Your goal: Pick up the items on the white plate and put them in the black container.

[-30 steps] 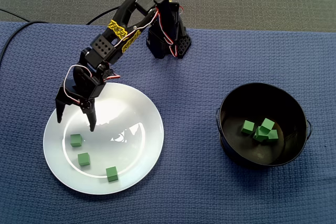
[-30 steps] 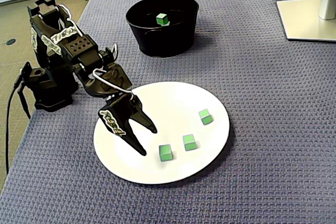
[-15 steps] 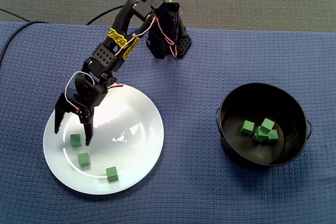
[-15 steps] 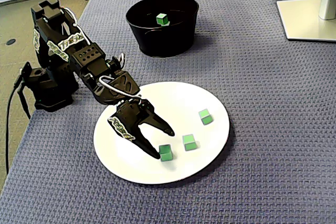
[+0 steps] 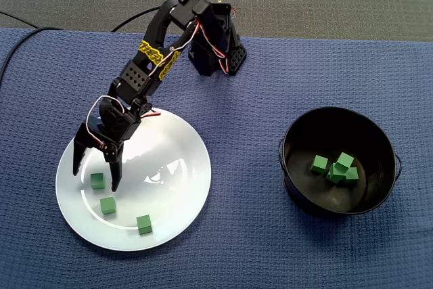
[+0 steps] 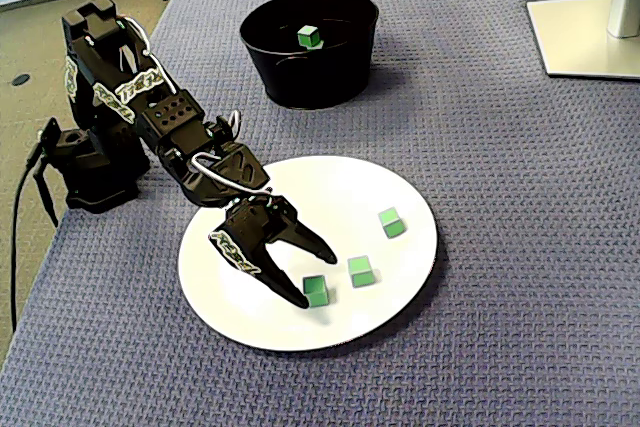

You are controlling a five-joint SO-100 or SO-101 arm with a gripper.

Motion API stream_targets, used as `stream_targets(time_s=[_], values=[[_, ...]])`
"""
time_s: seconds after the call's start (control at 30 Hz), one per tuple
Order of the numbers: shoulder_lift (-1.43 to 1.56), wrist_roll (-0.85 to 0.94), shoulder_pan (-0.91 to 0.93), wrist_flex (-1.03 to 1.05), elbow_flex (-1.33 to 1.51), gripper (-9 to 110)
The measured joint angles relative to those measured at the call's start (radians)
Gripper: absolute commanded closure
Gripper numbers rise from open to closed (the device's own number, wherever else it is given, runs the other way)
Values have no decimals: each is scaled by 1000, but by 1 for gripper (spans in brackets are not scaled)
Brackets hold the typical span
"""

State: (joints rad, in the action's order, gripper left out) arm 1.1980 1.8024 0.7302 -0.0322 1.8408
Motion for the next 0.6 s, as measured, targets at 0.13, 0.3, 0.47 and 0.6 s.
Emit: stream_targets(time_s=[0.13, 0.3, 0.47, 0.6], values=[[0, -2, 0, -17, 25, 68], [0, -11, 0, -41, 48, 71], [0, -14, 0, -44, 51, 77], [-9, -14, 0, -44, 60, 84]])
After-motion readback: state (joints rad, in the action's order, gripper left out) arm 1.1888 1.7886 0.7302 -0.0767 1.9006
